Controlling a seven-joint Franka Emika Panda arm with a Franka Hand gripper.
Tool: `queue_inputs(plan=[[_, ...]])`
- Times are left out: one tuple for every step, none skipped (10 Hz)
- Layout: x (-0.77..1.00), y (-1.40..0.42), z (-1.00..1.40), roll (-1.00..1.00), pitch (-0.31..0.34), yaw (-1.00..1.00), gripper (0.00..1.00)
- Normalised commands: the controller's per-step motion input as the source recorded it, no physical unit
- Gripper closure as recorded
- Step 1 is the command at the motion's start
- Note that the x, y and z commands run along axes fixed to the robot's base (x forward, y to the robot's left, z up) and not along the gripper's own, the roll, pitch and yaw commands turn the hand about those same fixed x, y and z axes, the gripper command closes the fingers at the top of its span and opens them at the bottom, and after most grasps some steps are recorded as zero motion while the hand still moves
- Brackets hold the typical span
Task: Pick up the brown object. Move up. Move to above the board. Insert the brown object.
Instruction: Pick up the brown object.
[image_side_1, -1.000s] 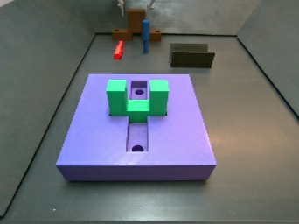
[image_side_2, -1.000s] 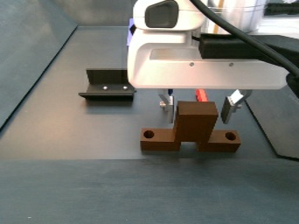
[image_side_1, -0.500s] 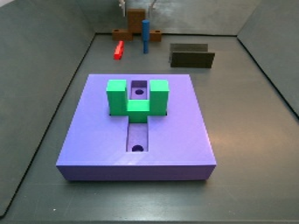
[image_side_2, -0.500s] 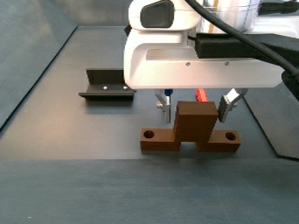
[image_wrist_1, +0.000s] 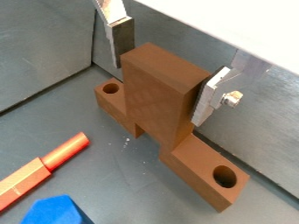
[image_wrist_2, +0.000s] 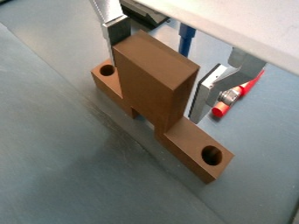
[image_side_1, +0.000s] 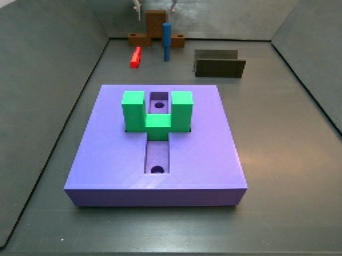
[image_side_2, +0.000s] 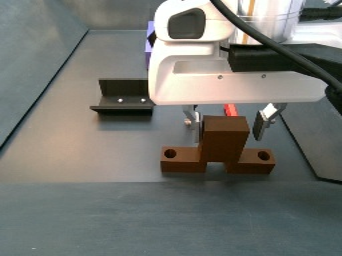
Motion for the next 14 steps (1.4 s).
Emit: queue_inputs(plan=[[-0.09, 0.02, -0.1, 0.02, -0.014, 0.0, 0.0], [0.0, 0.0, 0.0, 0.01, 0.0, 0.0, 0.0], [0.0, 0.05, 0.0, 0.0, 0.0, 0.0, 0.0], [-0.09, 0.27, -0.02, 0.0, 0.0, -0.02, 0.0], [-0.01, 0.13, 0.0, 0.0, 0.0, -0.03, 0.0], [0.02, 0.0, 0.0, 0.0, 0.0, 0.0, 0.0], [0.02, 0.0, 0.0, 0.0, 0.0, 0.0, 0.0], [0.03, -0.02, 0.0, 0.0, 0.003, 0.0, 0.0], [0.03, -0.01, 0.0, 0.0, 0.0, 0.0, 0.0], [0.05, -0.03, 0.0, -0.01, 0.0, -0.01, 0.0], [0.05, -0.01, 0.0, 0.0, 0.0, -0.03, 0.0], [0.0, 0.0, 0.0, 0.0, 0.0, 0.0, 0.0], [0.0, 0.0, 0.0, 0.0, 0.0, 0.0, 1.0], [0.0, 0.0, 0.0, 0.0, 0.0, 0.0, 1.0]])
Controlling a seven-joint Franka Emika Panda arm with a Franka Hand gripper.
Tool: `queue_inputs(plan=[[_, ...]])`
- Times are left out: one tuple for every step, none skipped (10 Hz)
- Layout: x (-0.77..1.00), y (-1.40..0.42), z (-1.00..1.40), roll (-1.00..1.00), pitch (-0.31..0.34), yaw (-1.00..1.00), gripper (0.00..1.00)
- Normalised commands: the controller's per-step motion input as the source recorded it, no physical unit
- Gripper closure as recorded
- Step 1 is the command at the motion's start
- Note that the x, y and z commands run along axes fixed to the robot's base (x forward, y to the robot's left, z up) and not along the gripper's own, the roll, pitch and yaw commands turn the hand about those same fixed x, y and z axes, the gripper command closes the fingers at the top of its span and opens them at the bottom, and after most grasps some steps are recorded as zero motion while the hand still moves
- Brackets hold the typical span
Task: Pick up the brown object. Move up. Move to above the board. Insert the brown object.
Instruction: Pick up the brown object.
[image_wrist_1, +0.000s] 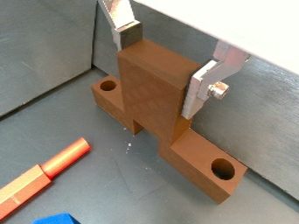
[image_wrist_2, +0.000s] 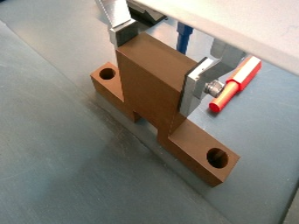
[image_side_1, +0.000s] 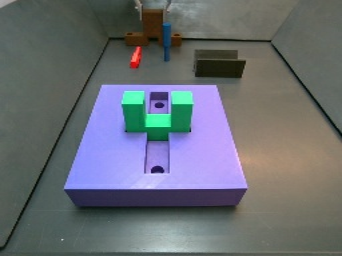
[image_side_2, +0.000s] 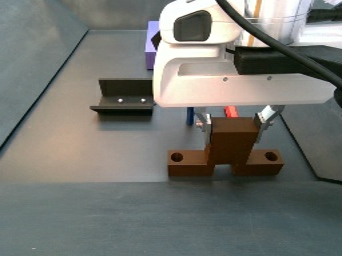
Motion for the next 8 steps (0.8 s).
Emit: queue_inputs(plan=[[0.0, 0.0, 0.0, 0.0, 0.0, 0.0, 1.0], [0.0, 0.0, 0.0, 0.0, 0.0, 0.0, 1.0], [0.0, 0.0, 0.0, 0.0, 0.0, 0.0, 1.0], [0.0, 0.0, 0.0, 0.0, 0.0, 0.0, 1.0], [0.0, 0.0, 0.0, 0.0, 0.0, 0.0, 1.0], [0.0, 0.0, 0.0, 0.0, 0.0, 0.0, 1.0], [0.0, 0.0, 0.0, 0.0, 0.0, 0.0, 1.0], [0.0, 0.0, 0.0, 0.0, 0.0, 0.0, 1.0]])
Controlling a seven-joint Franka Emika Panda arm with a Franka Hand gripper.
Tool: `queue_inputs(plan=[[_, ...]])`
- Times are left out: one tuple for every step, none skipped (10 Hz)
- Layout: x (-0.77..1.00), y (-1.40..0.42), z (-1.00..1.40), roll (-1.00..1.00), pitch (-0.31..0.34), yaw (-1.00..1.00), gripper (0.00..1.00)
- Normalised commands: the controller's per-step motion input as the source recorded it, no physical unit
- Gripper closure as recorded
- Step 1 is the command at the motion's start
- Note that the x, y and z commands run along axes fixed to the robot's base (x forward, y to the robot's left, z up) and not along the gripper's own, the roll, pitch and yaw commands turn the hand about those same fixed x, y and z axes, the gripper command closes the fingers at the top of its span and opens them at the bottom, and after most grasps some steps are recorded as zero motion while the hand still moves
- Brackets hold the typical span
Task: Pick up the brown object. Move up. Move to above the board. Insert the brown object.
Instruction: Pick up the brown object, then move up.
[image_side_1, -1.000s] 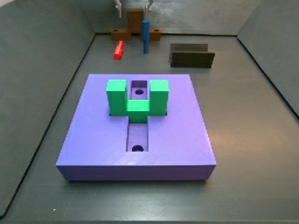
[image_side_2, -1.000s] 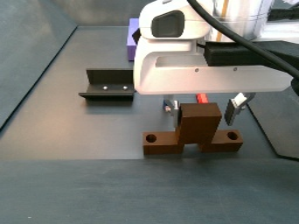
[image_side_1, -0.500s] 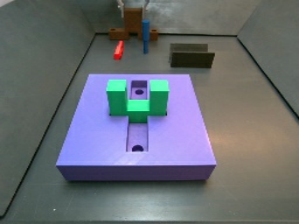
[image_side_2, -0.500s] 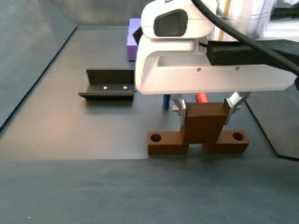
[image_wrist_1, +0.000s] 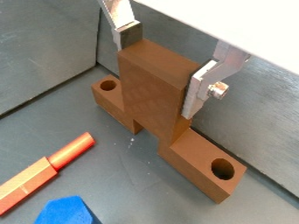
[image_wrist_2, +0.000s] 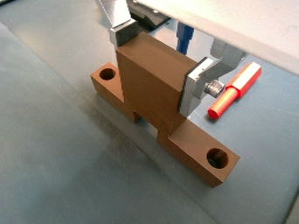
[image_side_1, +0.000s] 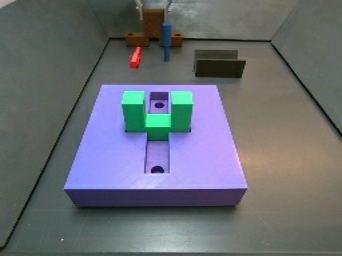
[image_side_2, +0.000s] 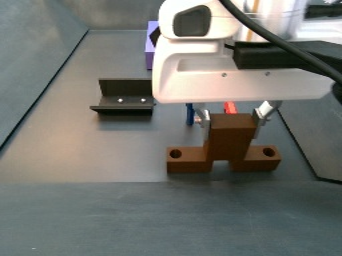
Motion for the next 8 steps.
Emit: queue_inputs(plan=[[0.0, 0.0, 0.0, 0.0, 0.0, 0.0, 1.0], [0.0, 0.0, 0.0, 0.0, 0.0, 0.0, 1.0], [0.0, 0.0, 0.0, 0.0, 0.0, 0.0, 1.0], [0.0, 0.0, 0.0, 0.0, 0.0, 0.0, 1.0], [0.0, 0.0, 0.0, 0.0, 0.0, 0.0, 1.0], [0.0, 0.0, 0.0, 0.0, 0.0, 0.0, 1.0], [0.0, 0.0, 0.83, 0.0, 0.0, 0.0, 1.0], [-0.03, -0.05, 0.73, 0.0, 0.047, -0.02, 1.0]])
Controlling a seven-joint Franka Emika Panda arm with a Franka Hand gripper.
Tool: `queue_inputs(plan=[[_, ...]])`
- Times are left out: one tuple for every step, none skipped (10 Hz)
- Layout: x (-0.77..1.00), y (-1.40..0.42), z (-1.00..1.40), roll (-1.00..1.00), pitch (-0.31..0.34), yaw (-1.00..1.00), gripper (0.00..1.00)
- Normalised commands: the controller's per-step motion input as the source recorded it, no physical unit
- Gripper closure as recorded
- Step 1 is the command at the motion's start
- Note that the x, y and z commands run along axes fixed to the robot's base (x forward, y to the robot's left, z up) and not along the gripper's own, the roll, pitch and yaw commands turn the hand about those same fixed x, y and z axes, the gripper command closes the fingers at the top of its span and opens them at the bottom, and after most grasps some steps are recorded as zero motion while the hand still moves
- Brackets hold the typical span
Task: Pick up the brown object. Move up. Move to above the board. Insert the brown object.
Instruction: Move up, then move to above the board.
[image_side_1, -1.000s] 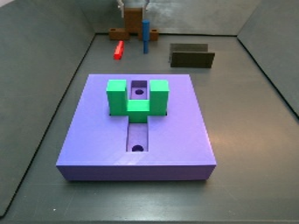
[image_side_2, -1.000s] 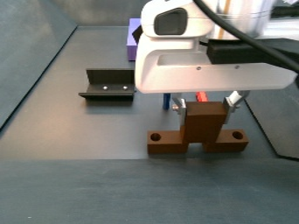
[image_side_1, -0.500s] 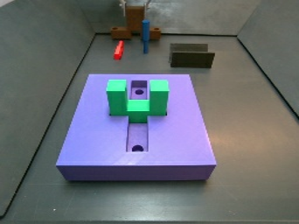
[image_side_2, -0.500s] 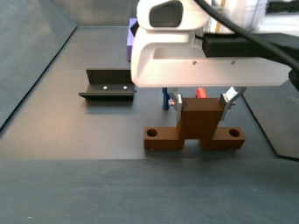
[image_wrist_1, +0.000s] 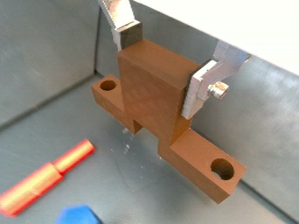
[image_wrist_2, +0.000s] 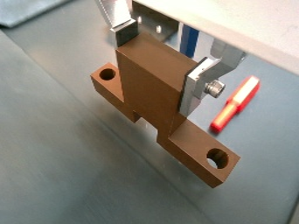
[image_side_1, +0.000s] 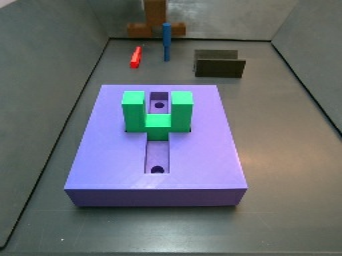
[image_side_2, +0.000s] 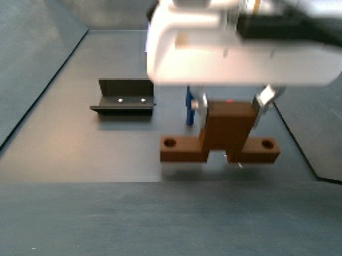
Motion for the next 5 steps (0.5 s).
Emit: queue_inputs(plan=[[-0.04, -0.03, 0.43, 0.07, 0.06, -0.01, 1.0], [-0.02, -0.03, 0.26, 0.1, 0.057, 0.0, 1.0], [0.0, 0.0, 1.4, 0.0, 0.0, 0.0, 1.0], [-0.03, 0.01, 1.4, -0.06, 0.007, 0.0, 1.0], [-0.06, 0.0, 1.4, 0.0, 0.023, 0.0, 1.0]])
